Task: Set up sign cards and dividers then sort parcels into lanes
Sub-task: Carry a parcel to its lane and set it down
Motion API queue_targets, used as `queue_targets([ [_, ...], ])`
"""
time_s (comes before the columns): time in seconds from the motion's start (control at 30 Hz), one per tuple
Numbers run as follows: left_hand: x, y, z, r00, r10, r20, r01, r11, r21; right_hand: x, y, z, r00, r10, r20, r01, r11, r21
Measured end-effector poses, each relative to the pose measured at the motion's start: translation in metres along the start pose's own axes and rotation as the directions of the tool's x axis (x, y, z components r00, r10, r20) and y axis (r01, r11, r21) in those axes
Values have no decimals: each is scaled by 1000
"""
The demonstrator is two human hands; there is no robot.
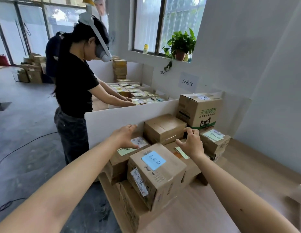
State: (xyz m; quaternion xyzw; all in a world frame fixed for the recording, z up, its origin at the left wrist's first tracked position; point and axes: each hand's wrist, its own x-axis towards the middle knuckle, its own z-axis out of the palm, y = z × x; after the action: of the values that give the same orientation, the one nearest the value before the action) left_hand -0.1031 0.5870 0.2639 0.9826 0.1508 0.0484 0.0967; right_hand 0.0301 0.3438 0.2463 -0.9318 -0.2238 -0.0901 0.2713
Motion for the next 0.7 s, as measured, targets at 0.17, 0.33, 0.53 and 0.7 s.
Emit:
queue_targets([
  [0.17, 32, 18, 9, 996, 84, 4, -83, 991, -103, 20, 21, 6, 997, 78, -3, -78, 996, 53],
  [0.33, 66, 40, 14, 993, 115, -7, -114, 962, -250, 31, 37, 12, 986, 167, -18, -165, 982, 97],
  [0.53, 119, 63, 24, 985, 175, -11, -169, 931, -323, 53, 51, 15, 967, 252, -48, -242, 958, 151],
  [0.7, 176, 73, 27, 976, 218, -8, -202, 885, -419, 76, 59, 14, 951, 301, -75, -277, 933, 228],
])
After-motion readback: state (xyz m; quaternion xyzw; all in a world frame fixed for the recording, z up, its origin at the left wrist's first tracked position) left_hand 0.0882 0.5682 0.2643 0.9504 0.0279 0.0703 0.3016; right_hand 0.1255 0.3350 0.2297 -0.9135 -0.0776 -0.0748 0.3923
